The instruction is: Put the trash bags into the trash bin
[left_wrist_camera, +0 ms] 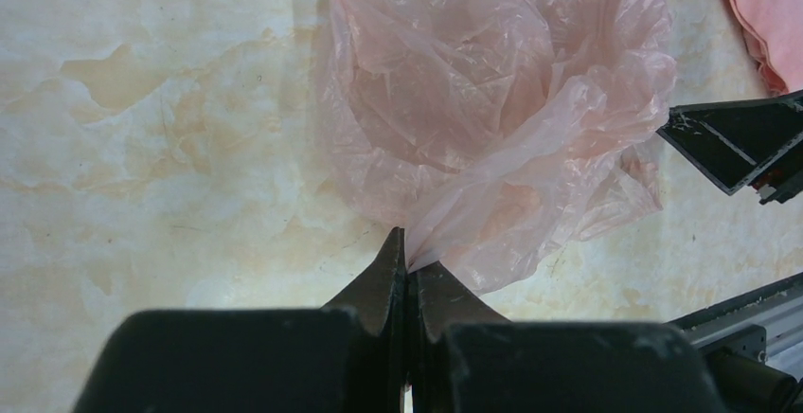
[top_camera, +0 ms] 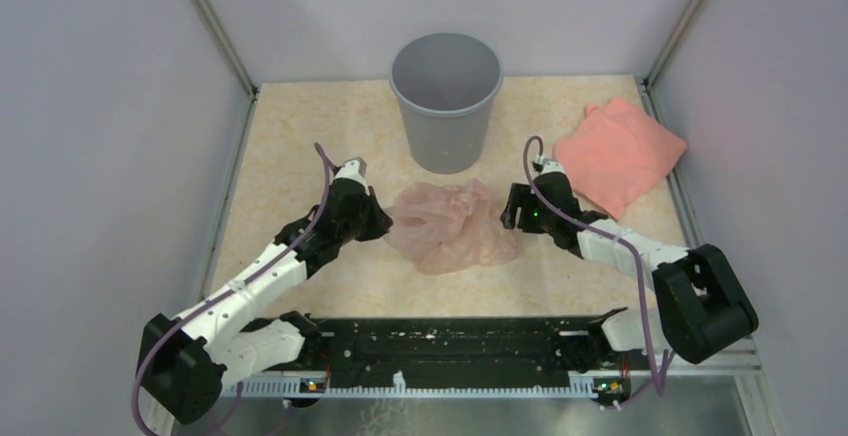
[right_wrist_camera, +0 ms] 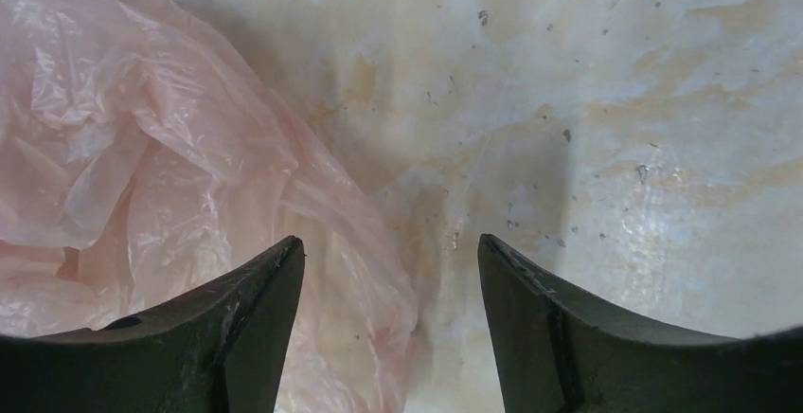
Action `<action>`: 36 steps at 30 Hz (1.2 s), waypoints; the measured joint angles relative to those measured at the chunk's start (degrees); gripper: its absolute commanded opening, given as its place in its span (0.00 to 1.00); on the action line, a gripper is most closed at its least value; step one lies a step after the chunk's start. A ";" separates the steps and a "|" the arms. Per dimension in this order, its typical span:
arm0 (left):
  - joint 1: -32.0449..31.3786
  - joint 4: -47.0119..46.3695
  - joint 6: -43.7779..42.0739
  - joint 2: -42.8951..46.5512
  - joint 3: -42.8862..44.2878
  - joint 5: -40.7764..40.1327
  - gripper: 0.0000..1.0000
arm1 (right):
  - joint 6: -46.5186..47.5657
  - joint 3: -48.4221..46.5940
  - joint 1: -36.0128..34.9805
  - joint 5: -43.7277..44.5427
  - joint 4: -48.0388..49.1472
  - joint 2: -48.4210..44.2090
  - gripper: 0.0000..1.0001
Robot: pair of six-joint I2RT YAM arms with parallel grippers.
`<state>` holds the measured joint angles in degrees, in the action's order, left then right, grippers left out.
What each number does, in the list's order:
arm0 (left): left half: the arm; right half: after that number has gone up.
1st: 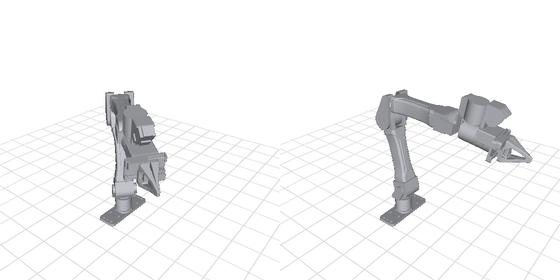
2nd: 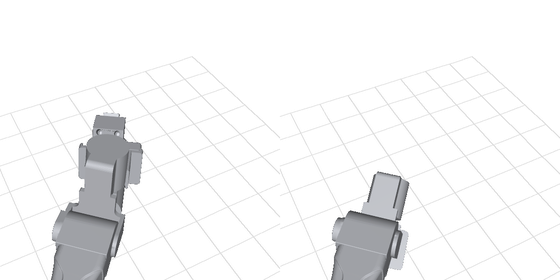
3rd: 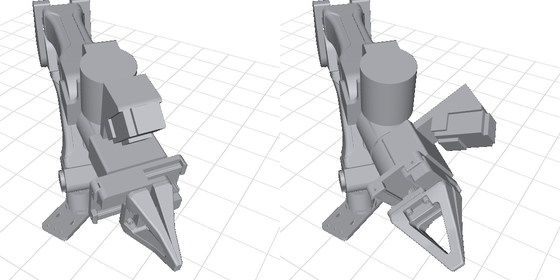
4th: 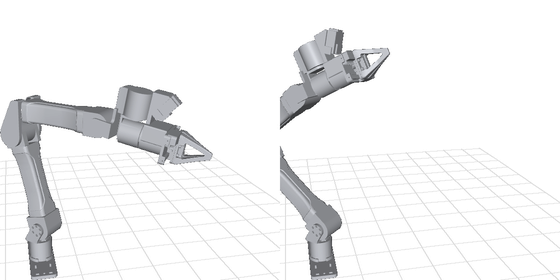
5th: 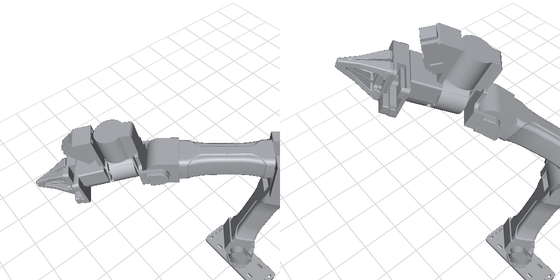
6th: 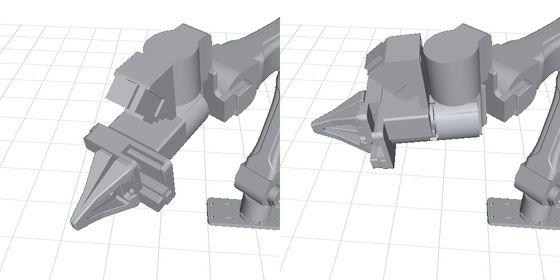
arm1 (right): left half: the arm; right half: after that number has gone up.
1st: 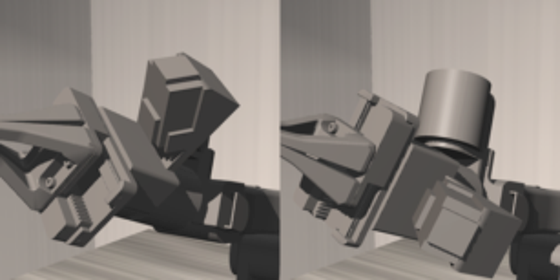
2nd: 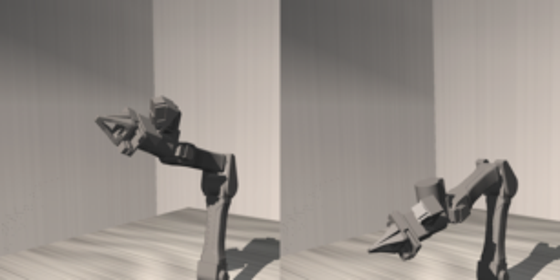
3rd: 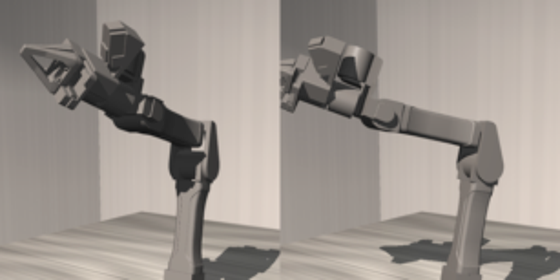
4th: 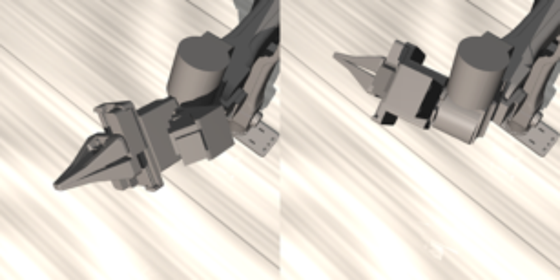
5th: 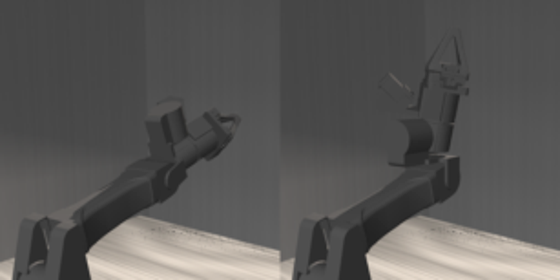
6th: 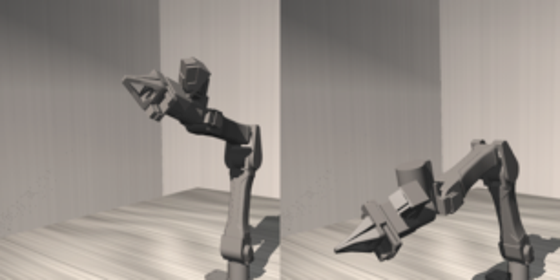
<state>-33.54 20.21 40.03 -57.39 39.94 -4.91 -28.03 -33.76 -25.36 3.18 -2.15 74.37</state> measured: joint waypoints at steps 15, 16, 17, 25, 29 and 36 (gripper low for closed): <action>0.63 1.57 -3.98 -3.72 6.45 8.17 0.00 | -0.02 -7.34 -3.76 3.69 -9.14 6.93 0.00; 0.63 2.25 -5.07 -4.63 10.67 10.38 0.00 | 0.07 -10.73 -3.76 5.05 -13.25 5.86 0.00; 0.57 2.56 -6.16 -5.60 16.22 12.55 0.00 | 0.52 -15.50 -3.76 6.49 -18.32 3.52 0.00; -3.63 -4.52 -11.34 -3.98 38.82 18.23 0.00 | 5.14 -54.42 -3.76 9.40 -23.41 -21.86 0.00; -5.66 -11.19 -10.91 -0.81 25.11 18.97 0.00 | 3.02 -40.79 -4.26 8.63 -16.24 -34.84 0.00; -11.98 -6.36 -7.15 -12.04 1.09 17.35 0.00 | -4.31 -1.29 -10.64 8.33 -30.36 -23.28 0.00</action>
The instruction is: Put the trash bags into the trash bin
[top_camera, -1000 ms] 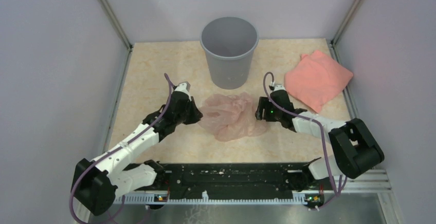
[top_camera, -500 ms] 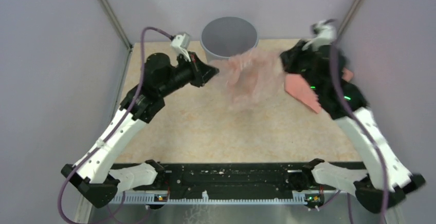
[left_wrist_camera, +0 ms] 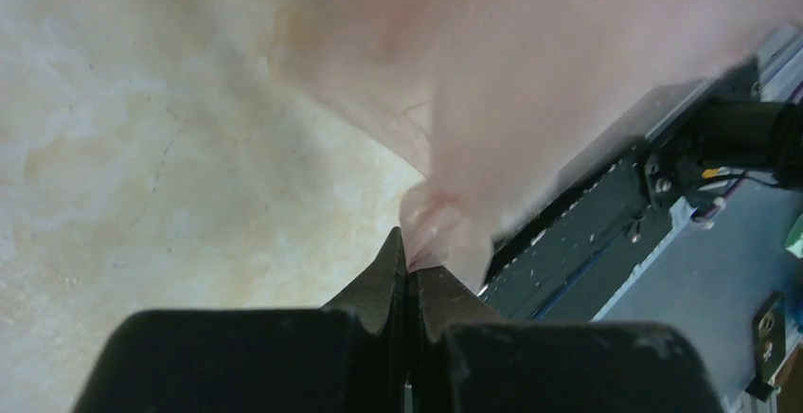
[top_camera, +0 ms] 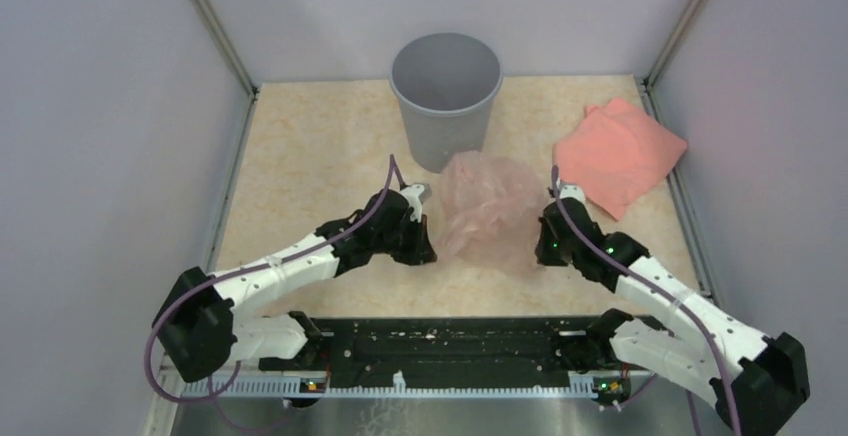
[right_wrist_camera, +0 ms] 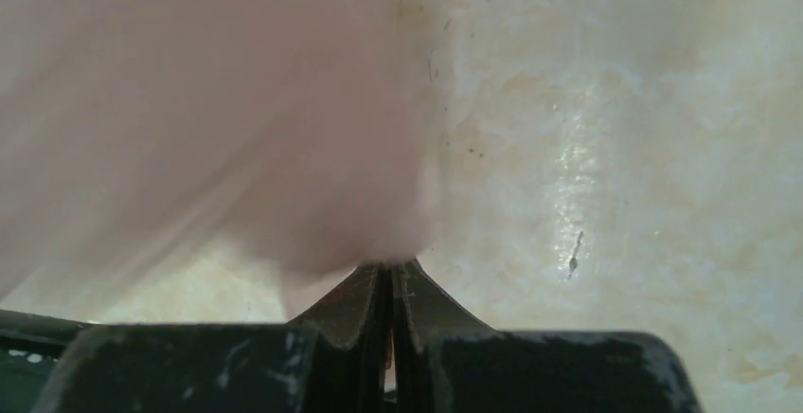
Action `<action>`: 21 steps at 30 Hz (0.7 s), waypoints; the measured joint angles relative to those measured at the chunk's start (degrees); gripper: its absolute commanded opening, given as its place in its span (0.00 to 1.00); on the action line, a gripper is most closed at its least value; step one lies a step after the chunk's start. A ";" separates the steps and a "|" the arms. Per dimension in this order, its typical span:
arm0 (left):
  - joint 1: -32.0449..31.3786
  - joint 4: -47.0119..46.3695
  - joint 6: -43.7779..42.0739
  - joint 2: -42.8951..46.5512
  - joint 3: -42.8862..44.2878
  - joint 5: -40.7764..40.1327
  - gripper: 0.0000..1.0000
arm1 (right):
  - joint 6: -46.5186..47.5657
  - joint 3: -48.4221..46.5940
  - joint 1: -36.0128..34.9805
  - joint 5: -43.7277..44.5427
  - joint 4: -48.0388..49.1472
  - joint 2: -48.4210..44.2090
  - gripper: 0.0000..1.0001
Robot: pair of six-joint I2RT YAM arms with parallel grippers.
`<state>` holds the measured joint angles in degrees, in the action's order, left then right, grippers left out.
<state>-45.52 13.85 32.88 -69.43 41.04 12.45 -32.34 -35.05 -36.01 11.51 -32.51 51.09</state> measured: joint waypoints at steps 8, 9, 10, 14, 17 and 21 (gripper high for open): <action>-0.35 -6.05 -1.51 -0.74 12.41 -4.79 0.00 | -0.07 -20.74 0.04 7.21 -2.56 -4.72 0.00; -0.33 -8.48 -1.95 -1.92 14.25 -5.46 0.00 | -0.07 -21.53 0.04 8.07 -2.08 -4.79 0.00; -0.33 -10.45 -2.49 -3.23 15.47 -5.95 0.00 | -0.04 -22.03 0.04 8.83 -1.75 -4.81 0.00; -0.28 -15.89 -5.18 -13.11 21.90 -6.34 0.00 | -0.04 -22.05 0.04 11.28 -1.81 -1.79 0.00; -0.42 -17.38 -7.45 -21.77 26.77 -6.36 0.00 | -0.02 -21.97 0.04 13.05 -1.86 1.77 0.00; -0.98 -17.22 -10.51 -30.08 32.52 -7.52 0.00 | 0.17 -21.97 0.74 15.04 -1.62 4.44 0.00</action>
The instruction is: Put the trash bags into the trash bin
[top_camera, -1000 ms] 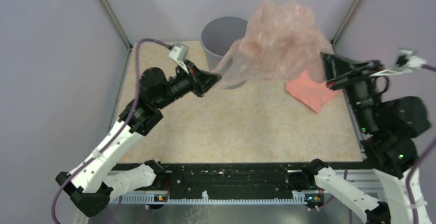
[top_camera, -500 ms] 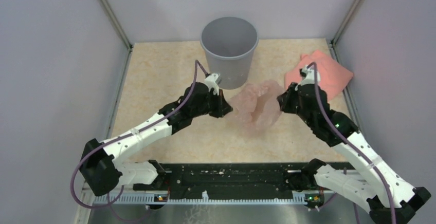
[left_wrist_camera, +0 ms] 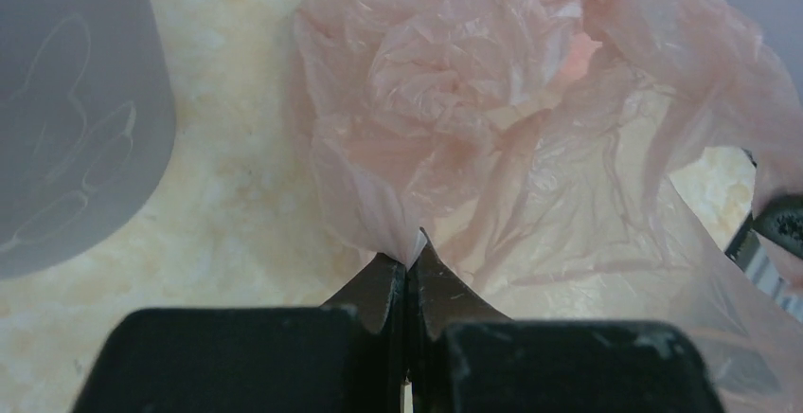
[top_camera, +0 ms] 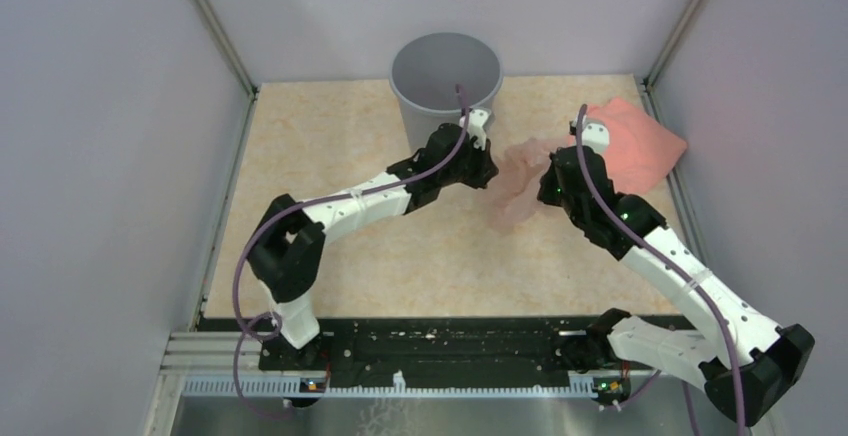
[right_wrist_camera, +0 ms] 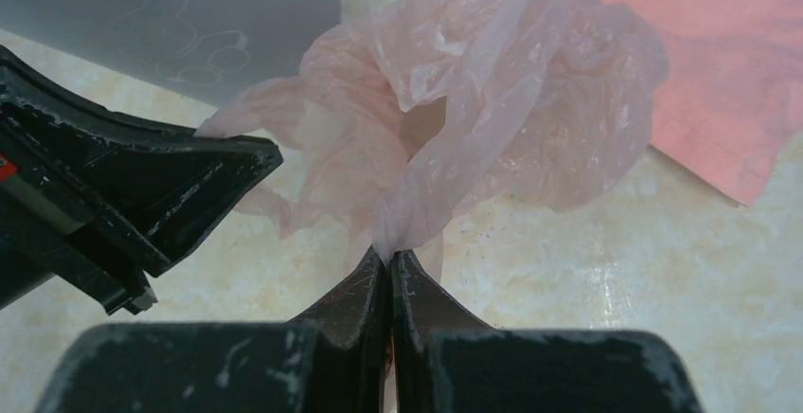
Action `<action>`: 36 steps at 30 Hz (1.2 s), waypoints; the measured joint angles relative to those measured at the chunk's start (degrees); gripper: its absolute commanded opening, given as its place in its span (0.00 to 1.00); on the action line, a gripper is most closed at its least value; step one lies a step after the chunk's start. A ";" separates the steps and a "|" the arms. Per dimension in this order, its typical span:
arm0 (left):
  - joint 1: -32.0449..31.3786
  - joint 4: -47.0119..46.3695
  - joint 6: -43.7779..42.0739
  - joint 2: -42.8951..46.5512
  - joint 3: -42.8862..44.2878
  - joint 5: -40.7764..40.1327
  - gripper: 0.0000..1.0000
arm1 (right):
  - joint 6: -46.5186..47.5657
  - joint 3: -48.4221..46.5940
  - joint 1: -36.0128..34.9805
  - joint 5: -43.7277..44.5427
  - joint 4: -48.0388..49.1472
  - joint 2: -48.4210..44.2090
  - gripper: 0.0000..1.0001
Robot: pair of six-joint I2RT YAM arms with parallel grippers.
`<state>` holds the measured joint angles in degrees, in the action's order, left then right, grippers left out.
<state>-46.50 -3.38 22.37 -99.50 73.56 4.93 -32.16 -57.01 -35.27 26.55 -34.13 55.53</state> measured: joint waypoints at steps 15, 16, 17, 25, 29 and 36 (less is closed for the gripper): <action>0.39 1.42 -5.62 -19.82 22.80 -10.69 0.00 | 0.17 0.87 4.76 -4.61 4.52 4.28 0.00; 0.74 1.84 -5.68 -20.65 23.28 -11.04 0.00 | 0.24 1.07 4.83 -4.96 4.72 4.44 0.00; 1.18 2.27 -5.90 -21.38 23.67 -11.34 0.00 | 0.48 1.20 4.90 -5.60 4.81 4.61 0.00; 7.76 3.89 -7.30 -22.64 24.70 -11.80 0.00 | 1.77 2.73 5.07 -9.97 6.45 6.88 0.00; 11.76 3.96 -7.80 -22.60 24.68 -11.63 0.00 | 2.60 3.04 5.07 -11.93 6.67 8.74 0.00; 13.20 5.03 -7.30 -16.35 16.79 -9.25 0.00 | 3.50 3.15 5.07 -12.79 5.31 8.98 0.00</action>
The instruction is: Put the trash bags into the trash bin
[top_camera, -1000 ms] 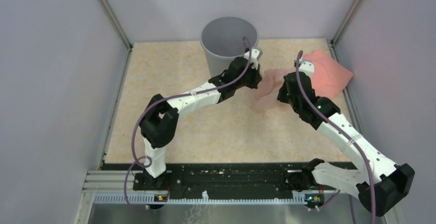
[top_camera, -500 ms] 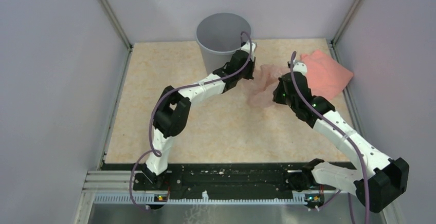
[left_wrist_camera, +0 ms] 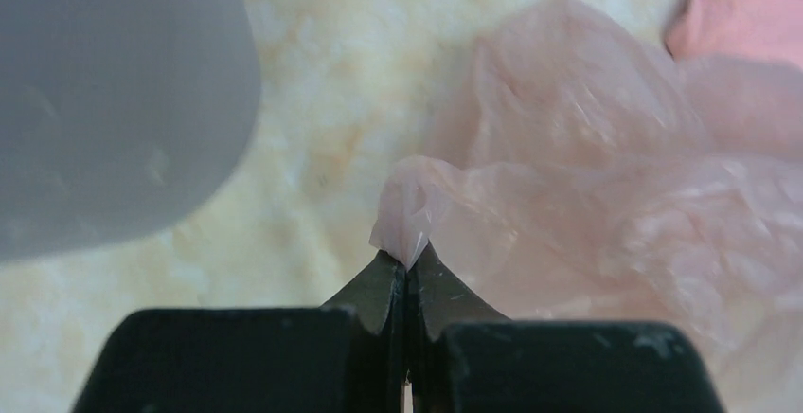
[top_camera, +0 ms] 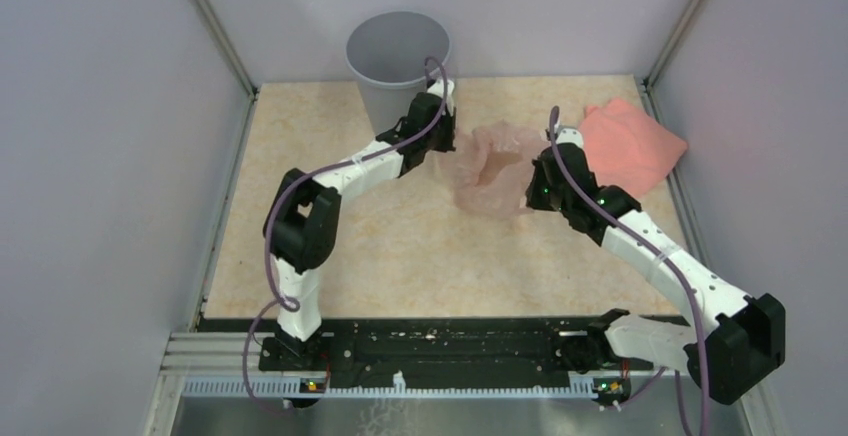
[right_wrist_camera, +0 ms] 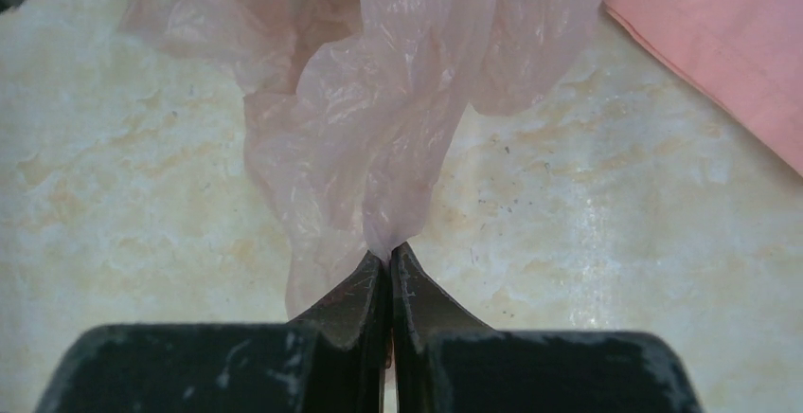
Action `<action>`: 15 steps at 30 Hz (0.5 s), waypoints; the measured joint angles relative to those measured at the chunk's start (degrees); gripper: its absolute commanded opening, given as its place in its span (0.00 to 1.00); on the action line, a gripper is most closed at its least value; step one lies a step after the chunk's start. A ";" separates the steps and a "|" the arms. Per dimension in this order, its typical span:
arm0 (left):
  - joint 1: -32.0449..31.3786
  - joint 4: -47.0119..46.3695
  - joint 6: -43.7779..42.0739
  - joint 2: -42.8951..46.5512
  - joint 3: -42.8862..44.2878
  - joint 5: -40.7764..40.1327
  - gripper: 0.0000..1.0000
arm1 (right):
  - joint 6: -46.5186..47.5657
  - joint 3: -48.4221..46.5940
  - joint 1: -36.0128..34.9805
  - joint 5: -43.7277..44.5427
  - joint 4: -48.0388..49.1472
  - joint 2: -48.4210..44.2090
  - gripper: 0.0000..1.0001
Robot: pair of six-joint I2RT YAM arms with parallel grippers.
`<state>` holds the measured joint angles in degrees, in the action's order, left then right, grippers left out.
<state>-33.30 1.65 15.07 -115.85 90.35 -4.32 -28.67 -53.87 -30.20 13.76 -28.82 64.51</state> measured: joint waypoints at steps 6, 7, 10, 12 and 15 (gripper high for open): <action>-7.08 2.19 3.74 15.87 -16.15 -0.11 0.00 | 0.13 1.27 0.00 3.87 -5.79 -2.45 0.00; -8.22 2.93 4.85 18.56 -18.10 -0.24 0.00 | 0.13 1.27 0.00 4.83 -6.88 -2.64 0.00; -9.57 5.73 8.72 26.93 -23.78 -2.62 0.00 | 0.57 1.01 0.00 7.61 -10.29 -2.51 0.00; -8.85 7.85 10.86 31.89 -27.50 -5.27 0.00 | 1.25 -0.02 0.00 8.59 -12.46 -1.66 0.02; -7.41 10.60 13.53 36.72 -32.06 -7.80 0.00 | 2.62 -2.25 -0.37 8.52 -13.51 0.39 0.15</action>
<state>-40.71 12.25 28.60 -79.13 58.28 -12.12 -26.04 -56.12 -30.57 22.28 -42.33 64.90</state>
